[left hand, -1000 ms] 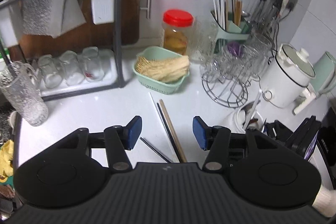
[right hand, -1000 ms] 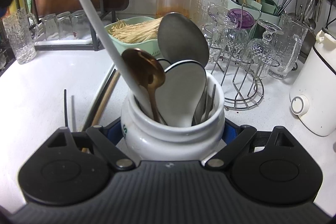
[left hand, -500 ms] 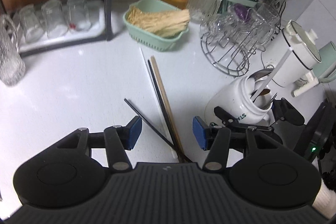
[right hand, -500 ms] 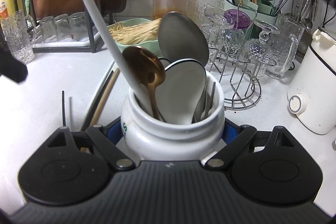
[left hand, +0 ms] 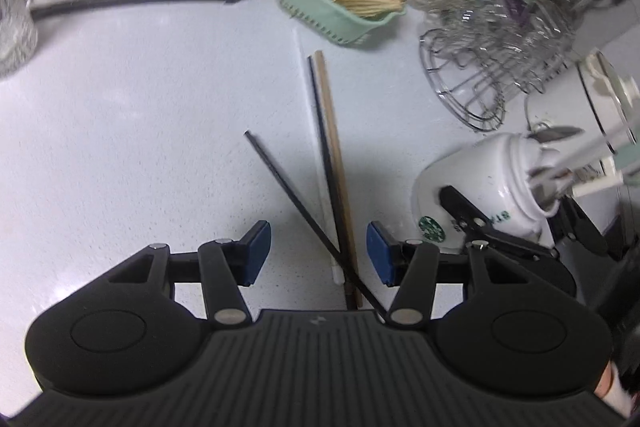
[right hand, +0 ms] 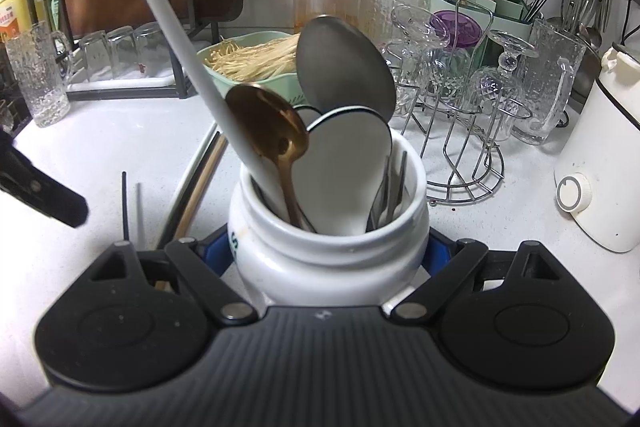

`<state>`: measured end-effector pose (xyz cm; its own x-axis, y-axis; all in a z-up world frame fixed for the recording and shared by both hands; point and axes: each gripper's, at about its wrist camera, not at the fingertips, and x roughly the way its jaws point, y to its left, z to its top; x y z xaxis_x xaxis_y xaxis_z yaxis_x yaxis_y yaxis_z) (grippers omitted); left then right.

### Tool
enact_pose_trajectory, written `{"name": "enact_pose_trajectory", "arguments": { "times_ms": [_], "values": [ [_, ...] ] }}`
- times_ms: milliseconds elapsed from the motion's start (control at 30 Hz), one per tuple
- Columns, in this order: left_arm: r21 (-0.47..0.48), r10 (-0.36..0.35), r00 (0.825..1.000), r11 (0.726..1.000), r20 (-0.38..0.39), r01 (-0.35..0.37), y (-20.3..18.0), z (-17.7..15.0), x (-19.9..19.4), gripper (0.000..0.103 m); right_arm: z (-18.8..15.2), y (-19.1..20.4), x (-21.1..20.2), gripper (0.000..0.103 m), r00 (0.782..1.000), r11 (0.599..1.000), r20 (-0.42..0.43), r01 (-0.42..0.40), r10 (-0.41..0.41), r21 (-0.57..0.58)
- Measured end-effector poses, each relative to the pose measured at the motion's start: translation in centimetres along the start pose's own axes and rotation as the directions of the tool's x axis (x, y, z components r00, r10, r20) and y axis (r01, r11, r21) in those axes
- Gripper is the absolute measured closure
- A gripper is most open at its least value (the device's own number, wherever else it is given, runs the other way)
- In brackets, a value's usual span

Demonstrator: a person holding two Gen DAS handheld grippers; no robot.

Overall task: Organize utensils
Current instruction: 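Close the left tool on the black chopstick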

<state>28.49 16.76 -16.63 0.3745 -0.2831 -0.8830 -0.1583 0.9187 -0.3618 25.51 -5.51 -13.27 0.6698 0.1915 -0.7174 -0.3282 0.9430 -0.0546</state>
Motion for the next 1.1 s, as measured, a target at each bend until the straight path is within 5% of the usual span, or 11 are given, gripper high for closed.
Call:
{"name": "enact_pose_trajectory", "arguments": {
  "times_ms": [133,367,867,1100],
  "values": [
    [-0.110,-0.021,1.000,0.994,-0.012,0.020,1.4,1.0,1.5,0.045,0.0,0.0,0.0,0.011,1.000,1.000,0.000,0.001,-0.001,0.002],
    [-0.277,0.026,0.995,0.960,-0.092,-0.051,2.5,3.8,3.4,0.046,0.0,0.1,-0.1,0.011,1.000,1.000,-0.007,0.008,-0.008,0.009],
    [-0.264,0.202,0.968,0.935,-0.149,-0.236,1.8,6.5,6.9,0.065,-0.1,0.1,-0.1,0.011,1.000,1.000,-0.007,-0.001,0.001,0.003],
    [-0.203,0.286,0.939,0.925,-0.188,-0.323,1.0,7.9,7.6,0.072,-0.1,0.0,-0.1,0.011,1.000,1.000,-0.006,-0.012,0.012,-0.007]
  ]
}}
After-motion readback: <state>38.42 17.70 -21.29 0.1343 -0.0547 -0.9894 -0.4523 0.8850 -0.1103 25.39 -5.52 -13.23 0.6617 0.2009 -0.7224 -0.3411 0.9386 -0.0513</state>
